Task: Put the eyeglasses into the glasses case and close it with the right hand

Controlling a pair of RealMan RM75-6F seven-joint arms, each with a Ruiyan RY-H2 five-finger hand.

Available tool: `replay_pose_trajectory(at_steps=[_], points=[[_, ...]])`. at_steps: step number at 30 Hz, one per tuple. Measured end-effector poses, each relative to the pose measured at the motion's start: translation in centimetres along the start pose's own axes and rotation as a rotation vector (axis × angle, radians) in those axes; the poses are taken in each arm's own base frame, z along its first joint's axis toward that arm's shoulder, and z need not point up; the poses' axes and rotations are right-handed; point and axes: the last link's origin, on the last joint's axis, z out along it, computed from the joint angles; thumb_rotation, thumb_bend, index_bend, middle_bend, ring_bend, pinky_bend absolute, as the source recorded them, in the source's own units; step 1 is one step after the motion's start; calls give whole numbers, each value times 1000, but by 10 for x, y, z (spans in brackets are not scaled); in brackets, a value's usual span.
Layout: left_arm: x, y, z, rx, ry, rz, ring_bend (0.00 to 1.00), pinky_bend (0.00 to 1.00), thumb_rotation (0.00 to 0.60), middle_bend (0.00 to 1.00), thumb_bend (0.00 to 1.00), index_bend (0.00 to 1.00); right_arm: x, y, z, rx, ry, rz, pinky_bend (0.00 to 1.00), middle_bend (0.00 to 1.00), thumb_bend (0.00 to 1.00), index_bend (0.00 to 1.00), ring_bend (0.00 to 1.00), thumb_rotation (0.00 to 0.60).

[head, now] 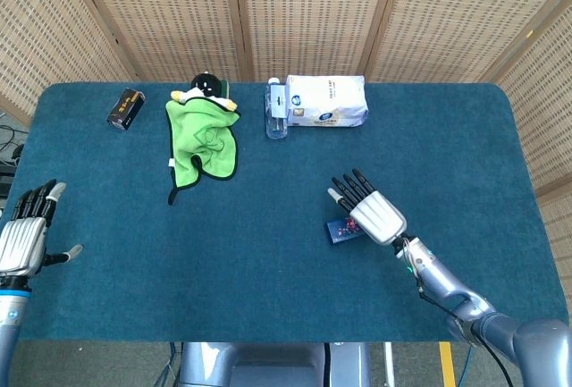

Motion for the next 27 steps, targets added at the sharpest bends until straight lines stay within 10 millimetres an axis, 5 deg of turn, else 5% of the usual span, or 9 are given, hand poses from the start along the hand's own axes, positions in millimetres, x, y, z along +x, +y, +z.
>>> replay_pose_trajectory(at_steps=[11,17,27], points=[[-1,1,0,-2,-4,4,0,0,600,0,11,0,34,18,-9,32,-142,259,33,0,260,0,0,600],[-2,1,1,-2,-6,6,0,0,600,0,11,0,28,24,-13,96,-369,270,33,0,260,0,0,600],[-1,1,1,0,-3,4,0,0,600,0,11,0,12,15,1,117,-383,200,33,10,323,0,0,600]])
